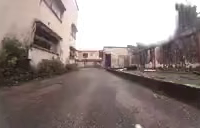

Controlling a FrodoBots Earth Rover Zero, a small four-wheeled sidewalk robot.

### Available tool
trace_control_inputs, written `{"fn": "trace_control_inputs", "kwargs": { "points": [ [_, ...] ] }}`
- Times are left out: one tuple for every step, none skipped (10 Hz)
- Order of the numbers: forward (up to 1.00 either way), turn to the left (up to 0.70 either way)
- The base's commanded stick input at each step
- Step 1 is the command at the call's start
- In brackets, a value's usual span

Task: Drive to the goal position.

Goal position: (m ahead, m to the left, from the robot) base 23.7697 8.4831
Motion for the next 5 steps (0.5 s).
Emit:
{"fn": "trace_control_inputs", "kwargs": {
  "points": [
    [0.7, 0.18],
    [0.7, 0.18],
    [0.7, 0.13],
    [0.7, 0.0],
    [0.7, -0.13]
  ]
}}
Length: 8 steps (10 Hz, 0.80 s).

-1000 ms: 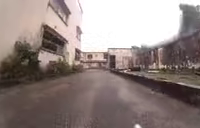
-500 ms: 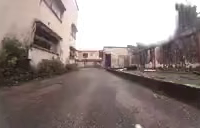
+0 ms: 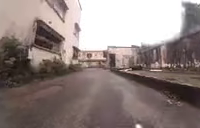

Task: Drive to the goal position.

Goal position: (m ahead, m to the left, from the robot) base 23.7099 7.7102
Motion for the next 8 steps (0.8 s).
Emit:
{"fn": "trace_control_inputs", "kwargs": {
  "points": [
    [0.7, -0.01],
    [0.7, -0.17],
    [0.7, -0.17],
    [0.7, -0.17],
    [0.7, -0.17],
    [0.7, -0.17],
    [0.7, 0.02],
    [0.7, 0.18]
  ]
}}
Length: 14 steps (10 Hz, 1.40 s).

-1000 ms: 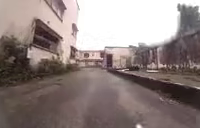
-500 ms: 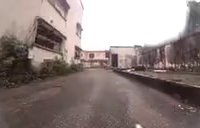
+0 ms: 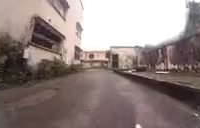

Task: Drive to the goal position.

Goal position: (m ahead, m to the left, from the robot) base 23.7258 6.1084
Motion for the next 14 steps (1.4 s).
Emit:
{"fn": "trace_control_inputs", "kwargs": {
  "points": [
    [0.7, 0.18],
    [0.7, 0.18],
    [0.7, 0.18],
    [0.7, 0.18],
    [0.7, 0.18],
    [0.7, 0.18],
    [0.7, 0.16],
    [0.7, 0.11],
    [0.7, -0.05],
    [0.7, -0.17],
    [0.7, -0.17],
    [0.7, -0.06],
    [0.7, 0.18],
    [0.7, 0.13]
  ]
}}
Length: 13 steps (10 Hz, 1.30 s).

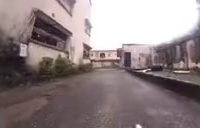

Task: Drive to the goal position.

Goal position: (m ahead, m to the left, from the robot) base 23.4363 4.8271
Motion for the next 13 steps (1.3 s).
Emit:
{"fn": "trace_control_inputs", "kwargs": {
  "points": [
    [0.7, -0.06],
    [0.7, -0.17],
    [0.7, -0.17],
    [0.7, -0.06],
    [0.7, 0.07],
    [0.7, 0.18],
    [0.7, 0.18],
    [0.7, 0.18],
    [0.7, 0.18],
    [0.7, 0.18],
    [0.7, 0.18],
    [0.7, 0.18],
    [0.7, 0.18]
  ]
}}
